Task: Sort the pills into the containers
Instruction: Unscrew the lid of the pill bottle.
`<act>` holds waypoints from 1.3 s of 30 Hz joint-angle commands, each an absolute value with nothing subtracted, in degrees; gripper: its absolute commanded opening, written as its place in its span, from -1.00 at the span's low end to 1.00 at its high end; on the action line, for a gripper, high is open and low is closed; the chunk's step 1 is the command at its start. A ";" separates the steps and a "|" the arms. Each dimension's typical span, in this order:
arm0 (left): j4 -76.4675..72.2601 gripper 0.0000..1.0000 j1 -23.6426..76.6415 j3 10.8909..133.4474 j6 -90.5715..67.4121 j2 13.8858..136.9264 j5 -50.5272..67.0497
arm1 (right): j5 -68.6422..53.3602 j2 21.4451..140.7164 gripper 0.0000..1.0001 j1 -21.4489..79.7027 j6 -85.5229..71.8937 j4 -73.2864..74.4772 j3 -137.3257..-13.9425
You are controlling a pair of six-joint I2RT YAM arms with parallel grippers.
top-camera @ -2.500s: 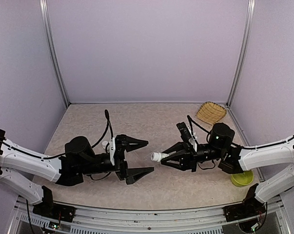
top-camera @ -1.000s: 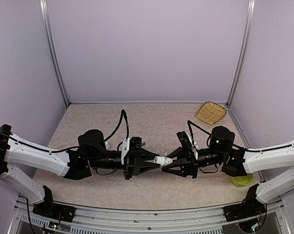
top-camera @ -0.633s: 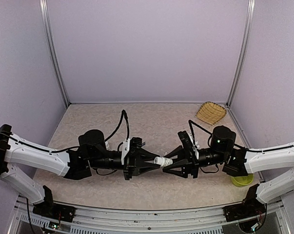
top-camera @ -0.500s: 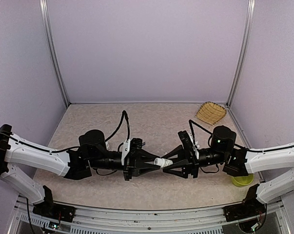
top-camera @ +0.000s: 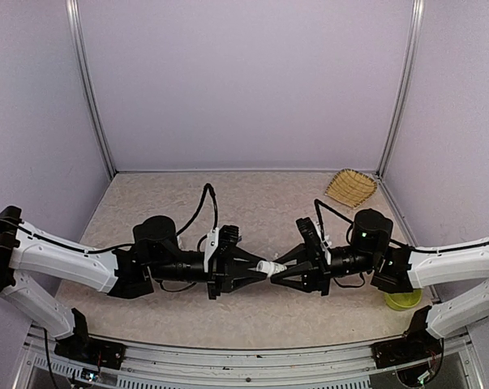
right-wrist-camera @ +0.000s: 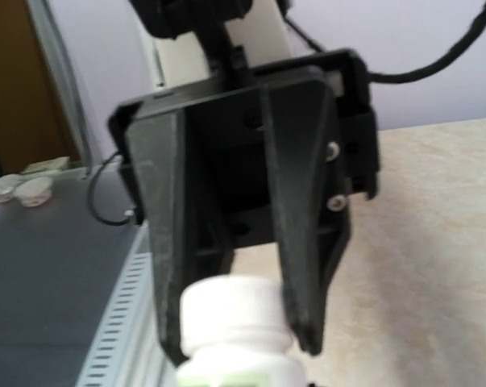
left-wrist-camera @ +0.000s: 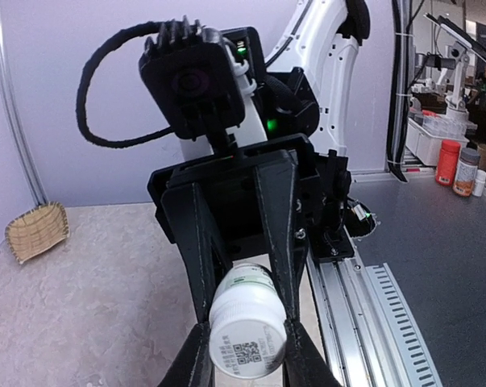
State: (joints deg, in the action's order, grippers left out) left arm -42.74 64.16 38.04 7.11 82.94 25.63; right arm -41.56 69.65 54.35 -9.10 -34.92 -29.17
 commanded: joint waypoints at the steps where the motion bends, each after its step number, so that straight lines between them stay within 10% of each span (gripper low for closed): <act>1: -42.10 -0.77 64.33 41.91 -2.65 85.23 16.37 | -34.81 67.61 -0.59 54.86 -7.39 -36.30 -28.02; 9: -42.93 -0.64 66.20 41.94 -9.17 84.86 13.87 | -28.63 65.42 -0.66 54.87 -5.98 -38.49 -26.24; 18: -44.45 0.96 66.39 41.41 -1.67 81.23 13.51 | -32.16 66.63 -0.63 55.55 -13.35 -45.07 -25.53; 39: -61.18 0.97 66.86 39.90 0.98 86.27 28.70 | -30.05 79.98 -0.60 58.50 -28.80 -73.80 -23.73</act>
